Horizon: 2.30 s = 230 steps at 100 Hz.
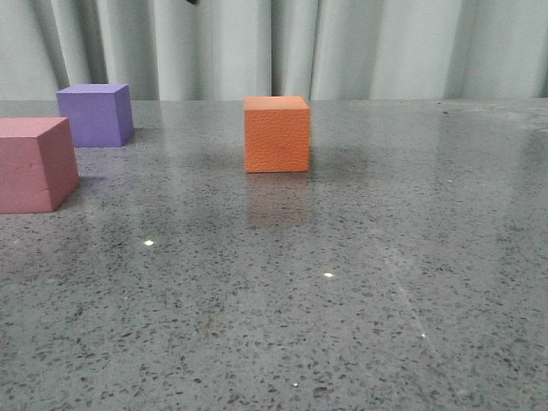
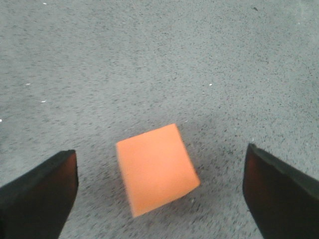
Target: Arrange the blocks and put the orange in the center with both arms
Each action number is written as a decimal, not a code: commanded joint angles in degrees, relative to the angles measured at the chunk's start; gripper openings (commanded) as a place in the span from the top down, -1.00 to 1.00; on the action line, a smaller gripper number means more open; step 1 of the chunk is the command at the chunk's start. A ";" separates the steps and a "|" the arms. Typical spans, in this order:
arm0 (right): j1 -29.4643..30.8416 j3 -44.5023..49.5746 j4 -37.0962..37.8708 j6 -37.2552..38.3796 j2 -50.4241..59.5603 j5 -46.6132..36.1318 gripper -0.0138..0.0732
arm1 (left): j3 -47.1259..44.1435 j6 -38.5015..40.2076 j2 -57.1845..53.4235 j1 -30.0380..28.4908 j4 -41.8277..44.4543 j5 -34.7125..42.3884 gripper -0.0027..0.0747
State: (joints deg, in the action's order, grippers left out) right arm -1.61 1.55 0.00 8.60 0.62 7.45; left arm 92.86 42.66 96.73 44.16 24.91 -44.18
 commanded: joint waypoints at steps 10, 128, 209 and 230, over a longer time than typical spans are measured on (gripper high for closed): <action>0.33 -0.73 0.00 -0.60 1.13 -5.21 0.84 | 10.97 4.44 5.92 2.12 4.04 -2.73 -0.69; 0.33 -0.73 0.00 -0.60 1.13 -5.21 0.84 | 13.27 14.94 15.86 2.68 8.79 -8.84 -0.69; 0.33 -0.73 0.00 -0.60 1.13 -5.21 0.84 | 13.50 15.66 16.72 3.04 8.67 -10.53 0.90; 0.33 -0.73 0.00 -0.60 1.13 -5.21 0.84 | 13.50 14.12 12.74 3.27 13.51 -12.33 0.98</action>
State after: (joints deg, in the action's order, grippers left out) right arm -1.61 1.55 0.00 8.60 0.62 7.45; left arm 104.26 57.00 115.59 46.94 33.21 -56.21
